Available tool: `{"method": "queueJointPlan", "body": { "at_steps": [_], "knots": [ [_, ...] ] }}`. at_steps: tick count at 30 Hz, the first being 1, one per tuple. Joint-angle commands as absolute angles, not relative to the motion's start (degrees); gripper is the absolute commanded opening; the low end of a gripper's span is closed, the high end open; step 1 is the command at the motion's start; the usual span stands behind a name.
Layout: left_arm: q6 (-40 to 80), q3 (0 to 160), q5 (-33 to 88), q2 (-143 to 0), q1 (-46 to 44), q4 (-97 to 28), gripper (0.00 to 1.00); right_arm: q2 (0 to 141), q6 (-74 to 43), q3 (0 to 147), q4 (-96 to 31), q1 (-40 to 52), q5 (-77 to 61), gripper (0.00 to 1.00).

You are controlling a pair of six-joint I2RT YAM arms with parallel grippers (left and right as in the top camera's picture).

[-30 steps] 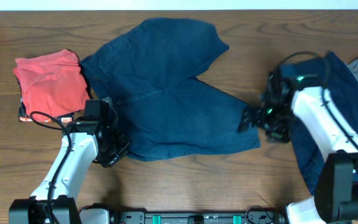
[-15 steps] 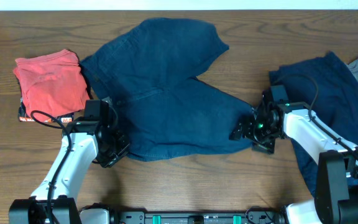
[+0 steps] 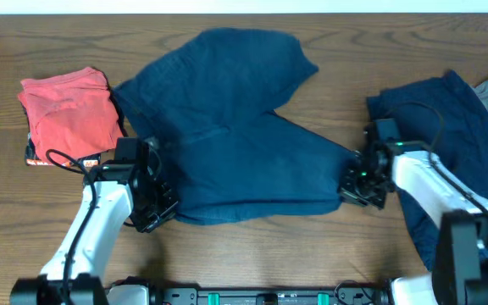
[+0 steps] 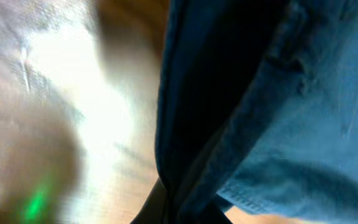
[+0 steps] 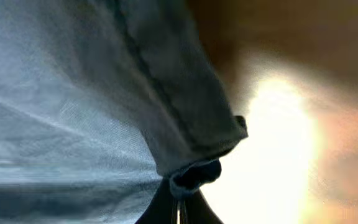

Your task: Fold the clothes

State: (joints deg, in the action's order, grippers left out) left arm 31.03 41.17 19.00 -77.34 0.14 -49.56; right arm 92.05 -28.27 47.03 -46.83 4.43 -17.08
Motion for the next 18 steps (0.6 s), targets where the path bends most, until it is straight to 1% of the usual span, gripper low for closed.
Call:
{"method": "queueJointPlan", "body": {
  "at_steps": [1, 7, 14, 18],
  "knots": [
    [27.40, 45.32, 19.25, -72.71, -1.13, -53.28, 0.06, 84.73, -24.01, 52.01, -51.68, -1.67, -12.88, 0.01],
    [27.49, 47.53, 19.27, -60.23, -5.87, -61.82, 0.06, 72.99, -19.33, 60.12, -63.61, -8.16, -12.88, 0.01],
    [27.70, 50.43, 19.46, -42.50, -9.91, -70.65, 0.06, 61.06, -17.04, 65.98, -73.17, -8.56, -12.80, 0.01],
    [27.70, 52.73, 19.38, -34.94, -10.33, -70.59, 0.06, 56.05, -17.02, 67.96, -74.19, -8.56, -12.21, 0.01]
  ]
}}
